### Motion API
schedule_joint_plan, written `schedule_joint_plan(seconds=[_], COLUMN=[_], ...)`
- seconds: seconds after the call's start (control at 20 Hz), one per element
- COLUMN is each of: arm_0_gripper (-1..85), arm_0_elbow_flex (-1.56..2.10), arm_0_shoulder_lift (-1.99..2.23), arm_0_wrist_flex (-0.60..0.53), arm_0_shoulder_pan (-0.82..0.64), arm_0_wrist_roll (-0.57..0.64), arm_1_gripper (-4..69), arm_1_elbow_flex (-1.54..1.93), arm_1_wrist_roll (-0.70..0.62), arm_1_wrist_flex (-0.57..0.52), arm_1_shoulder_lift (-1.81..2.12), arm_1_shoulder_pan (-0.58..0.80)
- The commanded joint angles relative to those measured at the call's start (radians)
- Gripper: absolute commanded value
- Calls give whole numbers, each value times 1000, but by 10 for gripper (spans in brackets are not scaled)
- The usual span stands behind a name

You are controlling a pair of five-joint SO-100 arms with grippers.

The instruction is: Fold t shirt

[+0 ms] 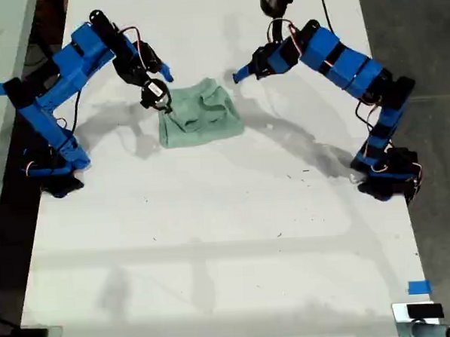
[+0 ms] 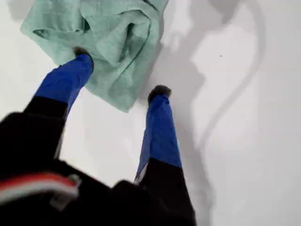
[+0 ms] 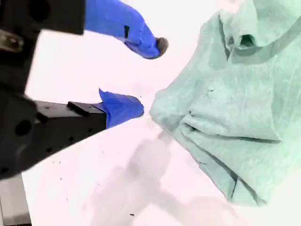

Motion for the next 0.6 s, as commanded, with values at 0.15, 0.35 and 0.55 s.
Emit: schedule_joint_plan(seconds=[0.15, 0.35, 0.55], arm_0_gripper=[-1, -1, -1], arm_0_elbow_flex=[894, 861, 851], arm_0_shoulder_lift=[1069, 1051, 1074], arm_0_wrist_flex=[-319, -290, -259], arm_0_shoulder_pan=[813, 804, 805], arm_0_wrist_roll=[-454, -445, -456], arm_1_gripper=[42, 41, 41], arm_1_elbow_flex=[1186, 1161, 1167], arm_1_wrist_roll=[591, 584, 597], arm_1_wrist_flex=[227, 239, 259], arm_1_shoulder_lift=[1496, 1479, 1508], arm_1_shoulder_pan=[-634, -627, -627])
